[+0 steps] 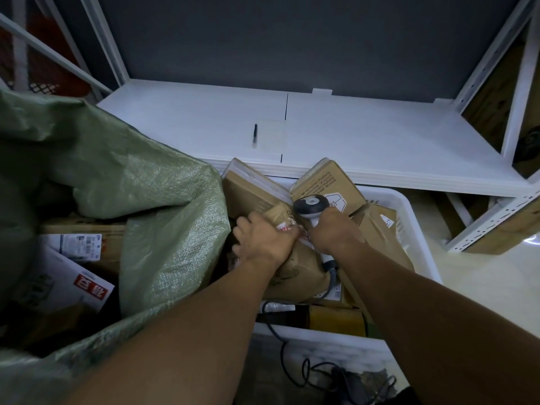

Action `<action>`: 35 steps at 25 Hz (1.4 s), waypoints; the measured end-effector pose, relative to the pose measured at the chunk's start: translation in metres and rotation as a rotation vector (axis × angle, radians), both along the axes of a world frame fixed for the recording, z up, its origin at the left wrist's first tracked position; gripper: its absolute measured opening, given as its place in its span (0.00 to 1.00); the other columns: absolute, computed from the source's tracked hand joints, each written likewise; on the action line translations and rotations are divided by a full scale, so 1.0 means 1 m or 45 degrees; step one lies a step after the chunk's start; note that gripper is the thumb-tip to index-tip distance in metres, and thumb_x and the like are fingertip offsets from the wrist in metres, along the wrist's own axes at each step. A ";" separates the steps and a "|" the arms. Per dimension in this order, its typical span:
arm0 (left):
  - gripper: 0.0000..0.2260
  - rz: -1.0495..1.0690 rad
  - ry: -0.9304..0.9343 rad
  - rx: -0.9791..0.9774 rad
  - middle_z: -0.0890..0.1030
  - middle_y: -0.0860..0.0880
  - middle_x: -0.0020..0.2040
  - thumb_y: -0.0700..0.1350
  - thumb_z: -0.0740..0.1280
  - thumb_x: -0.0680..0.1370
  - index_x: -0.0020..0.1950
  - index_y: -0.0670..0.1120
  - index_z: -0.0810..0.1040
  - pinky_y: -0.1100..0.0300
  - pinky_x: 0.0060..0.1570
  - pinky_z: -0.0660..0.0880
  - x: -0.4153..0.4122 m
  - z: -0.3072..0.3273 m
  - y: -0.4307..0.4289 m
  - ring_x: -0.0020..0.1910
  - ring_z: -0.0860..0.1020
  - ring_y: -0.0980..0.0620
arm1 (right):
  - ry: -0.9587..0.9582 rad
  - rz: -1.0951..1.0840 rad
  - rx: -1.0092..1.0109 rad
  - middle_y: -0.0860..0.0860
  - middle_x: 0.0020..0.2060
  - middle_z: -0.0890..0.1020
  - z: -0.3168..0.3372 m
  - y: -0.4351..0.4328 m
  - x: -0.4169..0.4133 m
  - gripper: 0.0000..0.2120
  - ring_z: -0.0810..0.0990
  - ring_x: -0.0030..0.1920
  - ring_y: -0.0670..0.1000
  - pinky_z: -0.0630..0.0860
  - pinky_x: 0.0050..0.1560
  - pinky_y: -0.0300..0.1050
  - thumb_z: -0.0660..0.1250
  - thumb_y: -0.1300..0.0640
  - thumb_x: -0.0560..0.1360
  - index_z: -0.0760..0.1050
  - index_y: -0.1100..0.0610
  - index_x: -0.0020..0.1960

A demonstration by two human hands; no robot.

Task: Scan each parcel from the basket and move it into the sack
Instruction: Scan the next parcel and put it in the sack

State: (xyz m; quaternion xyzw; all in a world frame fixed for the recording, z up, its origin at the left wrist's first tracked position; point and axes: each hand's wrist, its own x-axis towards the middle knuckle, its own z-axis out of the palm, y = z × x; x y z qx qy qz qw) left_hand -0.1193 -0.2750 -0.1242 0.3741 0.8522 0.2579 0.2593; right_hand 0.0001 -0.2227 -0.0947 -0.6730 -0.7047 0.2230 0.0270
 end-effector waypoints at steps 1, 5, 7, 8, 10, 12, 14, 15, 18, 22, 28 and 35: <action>0.39 0.002 0.073 0.064 0.69 0.43 0.69 0.67 0.73 0.70 0.72 0.44 0.69 0.45 0.66 0.67 0.003 0.001 0.001 0.71 0.66 0.41 | -0.008 0.002 0.001 0.60 0.66 0.78 0.000 -0.001 0.000 0.17 0.76 0.66 0.61 0.74 0.63 0.52 0.63 0.55 0.82 0.69 0.61 0.68; 0.20 -0.032 -0.141 0.163 0.82 0.41 0.57 0.59 0.72 0.76 0.54 0.42 0.82 0.55 0.53 0.76 0.004 0.003 0.010 0.58 0.79 0.40 | -0.009 -0.020 0.013 0.59 0.64 0.79 -0.002 -0.003 -0.001 0.16 0.78 0.64 0.61 0.75 0.62 0.52 0.62 0.53 0.82 0.71 0.59 0.67; 0.17 -0.057 -0.227 0.103 0.83 0.41 0.56 0.55 0.71 0.78 0.55 0.41 0.83 0.57 0.49 0.73 0.004 0.002 0.016 0.56 0.80 0.40 | 0.011 -0.044 0.013 0.58 0.62 0.80 -0.002 -0.002 -0.001 0.16 0.78 0.63 0.61 0.76 0.61 0.52 0.63 0.52 0.82 0.72 0.58 0.66; 0.16 -0.048 -0.256 0.080 0.83 0.41 0.57 0.54 0.71 0.78 0.57 0.42 0.83 0.58 0.49 0.73 0.004 0.002 0.019 0.57 0.80 0.40 | 0.019 -0.053 0.012 0.57 0.62 0.80 -0.001 -0.002 -0.001 0.15 0.79 0.62 0.61 0.76 0.60 0.52 0.63 0.51 0.81 0.72 0.57 0.66; 0.15 -0.002 -0.334 0.050 0.83 0.41 0.59 0.52 0.72 0.78 0.58 0.43 0.82 0.54 0.57 0.77 0.004 0.003 0.022 0.58 0.80 0.40 | 0.017 -0.067 0.014 0.57 0.60 0.81 0.005 -0.003 0.000 0.14 0.79 0.60 0.60 0.76 0.54 0.50 0.63 0.52 0.82 0.72 0.57 0.65; 0.12 0.016 -0.353 0.057 0.82 0.41 0.59 0.54 0.72 0.77 0.50 0.45 0.82 0.48 0.61 0.77 0.003 0.003 0.021 0.59 0.79 0.39 | 0.023 -0.062 0.030 0.57 0.57 0.81 0.014 -0.004 0.000 0.11 0.80 0.58 0.60 0.75 0.50 0.48 0.62 0.52 0.82 0.73 0.57 0.61; 0.12 0.071 -0.353 0.105 0.81 0.41 0.59 0.55 0.72 0.76 0.45 0.47 0.81 0.48 0.62 0.77 0.000 0.010 0.017 0.60 0.78 0.39 | 0.047 -0.061 0.078 0.57 0.54 0.81 0.022 -0.005 0.002 0.07 0.80 0.56 0.60 0.75 0.48 0.48 0.61 0.52 0.83 0.71 0.55 0.54; 0.14 0.096 -0.341 0.127 0.81 0.41 0.60 0.56 0.72 0.76 0.49 0.45 0.83 0.48 0.62 0.77 -0.003 0.015 0.015 0.60 0.78 0.39 | 0.052 -0.059 0.102 0.57 0.52 0.81 0.028 -0.007 0.004 0.07 0.80 0.55 0.60 0.75 0.47 0.47 0.61 0.51 0.83 0.71 0.55 0.53; 0.23 0.169 -0.261 0.172 0.78 0.42 0.63 0.57 0.70 0.76 0.61 0.41 0.82 0.47 0.62 0.76 -0.012 0.037 0.014 0.63 0.75 0.40 | 0.034 -0.059 0.156 0.55 0.51 0.80 0.043 -0.012 0.009 0.11 0.80 0.56 0.60 0.75 0.48 0.48 0.60 0.49 0.82 0.74 0.56 0.57; 0.20 0.230 -0.271 0.283 0.74 0.43 0.67 0.55 0.65 0.80 0.64 0.41 0.81 0.46 0.66 0.72 -0.022 0.073 0.011 0.67 0.70 0.41 | 0.090 -0.078 0.193 0.55 0.48 0.80 0.059 -0.017 0.009 0.13 0.79 0.53 0.59 0.76 0.49 0.49 0.60 0.48 0.82 0.75 0.56 0.57; 0.25 0.398 -0.579 0.429 0.81 0.44 0.57 0.59 0.66 0.66 0.54 0.43 0.84 0.44 0.56 0.80 -0.033 0.103 0.004 0.55 0.80 0.41 | 0.169 -0.089 0.221 0.53 0.42 0.78 0.095 -0.032 0.007 0.12 0.76 0.45 0.57 0.70 0.41 0.46 0.60 0.54 0.83 0.72 0.54 0.42; 0.07 0.468 -0.931 0.592 0.86 0.42 0.46 0.44 0.66 0.76 0.42 0.44 0.82 0.39 0.48 0.83 -0.039 0.134 -0.027 0.45 0.85 0.40 | 0.475 -0.206 0.285 0.59 0.60 0.78 0.123 -0.043 0.010 0.17 0.78 0.60 0.61 0.70 0.50 0.50 0.56 0.52 0.85 0.65 0.62 0.68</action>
